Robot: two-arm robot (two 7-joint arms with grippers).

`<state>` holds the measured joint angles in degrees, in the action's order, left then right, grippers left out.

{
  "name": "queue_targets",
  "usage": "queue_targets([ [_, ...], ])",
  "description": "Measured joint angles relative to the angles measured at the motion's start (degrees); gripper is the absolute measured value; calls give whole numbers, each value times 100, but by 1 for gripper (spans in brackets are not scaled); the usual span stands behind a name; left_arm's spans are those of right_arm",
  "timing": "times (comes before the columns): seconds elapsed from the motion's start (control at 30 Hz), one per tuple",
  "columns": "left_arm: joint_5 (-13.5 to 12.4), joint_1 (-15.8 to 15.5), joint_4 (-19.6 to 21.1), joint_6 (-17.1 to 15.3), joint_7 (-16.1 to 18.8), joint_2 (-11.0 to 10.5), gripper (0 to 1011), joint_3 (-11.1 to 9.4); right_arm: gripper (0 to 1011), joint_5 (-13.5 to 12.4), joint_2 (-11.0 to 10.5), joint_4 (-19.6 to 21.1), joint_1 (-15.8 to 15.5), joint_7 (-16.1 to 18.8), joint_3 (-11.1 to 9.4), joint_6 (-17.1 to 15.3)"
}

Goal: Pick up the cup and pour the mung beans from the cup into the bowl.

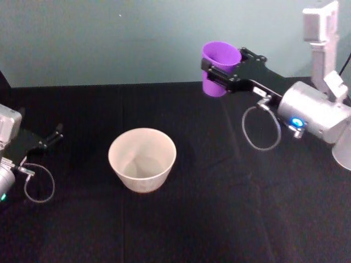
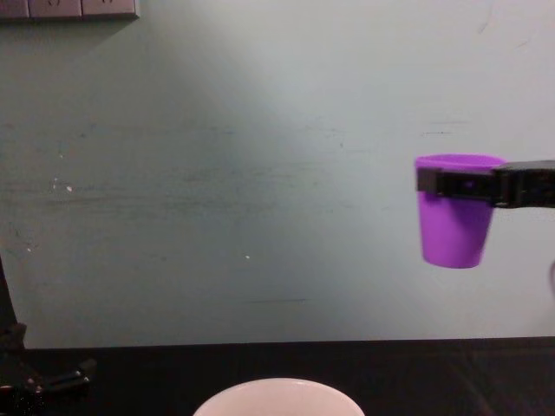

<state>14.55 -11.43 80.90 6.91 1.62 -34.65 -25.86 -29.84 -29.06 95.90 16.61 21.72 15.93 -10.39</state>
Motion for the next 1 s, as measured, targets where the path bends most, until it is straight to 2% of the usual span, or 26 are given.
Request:
queue_targets([
  [0.23,0,0,0,0,0,0,1000,0,731,408,241,-458,514,-102,447,-58],
  [0.27,0,0,0,0,0,0,1000,0,731,564,275,-532,596,-127,551,-17],
  [0.37,0,0,0,0,0,0,1000,0,731,871,301,-609,670,-170,694,120],
  [0.47,0,0,0,0,0,0,1000,0,731,1337,269,-649,710,-240,884,360],
  [0.5,0,0,0,0,0,0,1000,0,731,1636,224,-652,723,-282,997,506],
  [0.57,0,0,0,0,0,0,1000,0,731,1959,165,-650,738,-318,1132,642],
  [0.6,0,0,0,0,0,0,1000,0,731,2250,102,-635,756,-356,1252,757],
  [0.67,0,0,0,0,0,0,1000,0,731,2521,49,-603,772,-391,1353,853],
  [0.7,0,0,0,0,0,0,1000,0,731,2760,7,-575,785,-419,1434,929],
  [0.77,0,0,0,0,0,0,1000,0,731,3008,-39,-547,803,-451,1526,1002],
  [0.87,0,0,0,0,0,0,1000,0,731,3589,-152,-493,855,-500,1735,1114],
  [0.9,0,0,0,0,0,0,1000,0,731,3589,-152,-493,855,-500,1735,1114],
  [0.93,0,0,0,0,0,0,1000,0,731,3835,-193,-473,879,-520,1822,1145],
  [1.0,0,0,0,0,0,0,1000,0,731,4030,-225,-463,901,-529,1892,1167],
])
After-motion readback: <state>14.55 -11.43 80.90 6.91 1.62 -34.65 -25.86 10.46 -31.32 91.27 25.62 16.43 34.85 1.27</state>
